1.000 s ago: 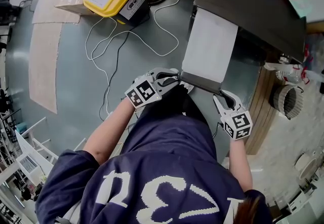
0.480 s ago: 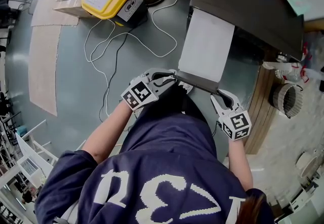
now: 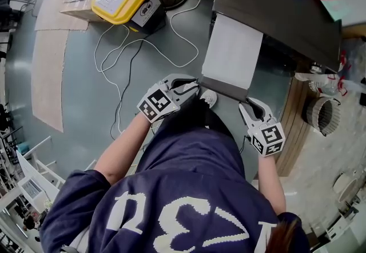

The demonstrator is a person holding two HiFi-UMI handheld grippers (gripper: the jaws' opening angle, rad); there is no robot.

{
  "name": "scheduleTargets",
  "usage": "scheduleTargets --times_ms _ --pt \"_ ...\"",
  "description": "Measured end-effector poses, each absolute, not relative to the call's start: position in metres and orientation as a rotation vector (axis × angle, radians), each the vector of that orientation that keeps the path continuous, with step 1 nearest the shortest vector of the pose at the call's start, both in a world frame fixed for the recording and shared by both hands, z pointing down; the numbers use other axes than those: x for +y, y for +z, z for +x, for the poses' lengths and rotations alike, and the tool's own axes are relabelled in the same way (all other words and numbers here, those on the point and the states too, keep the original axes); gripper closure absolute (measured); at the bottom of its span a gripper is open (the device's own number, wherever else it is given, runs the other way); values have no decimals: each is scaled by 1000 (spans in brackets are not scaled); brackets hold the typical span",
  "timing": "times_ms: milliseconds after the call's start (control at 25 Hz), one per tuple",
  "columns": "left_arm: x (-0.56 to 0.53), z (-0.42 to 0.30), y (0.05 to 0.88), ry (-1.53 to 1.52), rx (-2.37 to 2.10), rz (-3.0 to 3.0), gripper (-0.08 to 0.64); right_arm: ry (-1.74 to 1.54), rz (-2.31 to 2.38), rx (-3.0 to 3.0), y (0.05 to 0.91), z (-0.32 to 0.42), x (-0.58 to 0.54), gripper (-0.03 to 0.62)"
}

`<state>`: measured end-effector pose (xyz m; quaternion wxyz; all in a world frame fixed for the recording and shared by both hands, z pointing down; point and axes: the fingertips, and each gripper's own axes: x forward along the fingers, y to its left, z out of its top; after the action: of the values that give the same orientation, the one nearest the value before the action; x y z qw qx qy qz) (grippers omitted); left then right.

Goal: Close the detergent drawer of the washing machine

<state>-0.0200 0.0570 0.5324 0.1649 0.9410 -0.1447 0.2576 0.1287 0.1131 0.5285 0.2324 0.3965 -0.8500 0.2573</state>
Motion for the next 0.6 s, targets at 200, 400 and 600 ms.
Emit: scheduleTargets --times_ms 200,400,600 --pt "49 -17 531 740 -438 2691 468 693 1124 -2331 527 133 103 468" --pt "44 -13 531 737 -480 2683 466 664 1131 -2324 526 136 98 466" --pt "37 -10 530 751 -513 2682 466 655 1134 -2323 525 140 90 468"
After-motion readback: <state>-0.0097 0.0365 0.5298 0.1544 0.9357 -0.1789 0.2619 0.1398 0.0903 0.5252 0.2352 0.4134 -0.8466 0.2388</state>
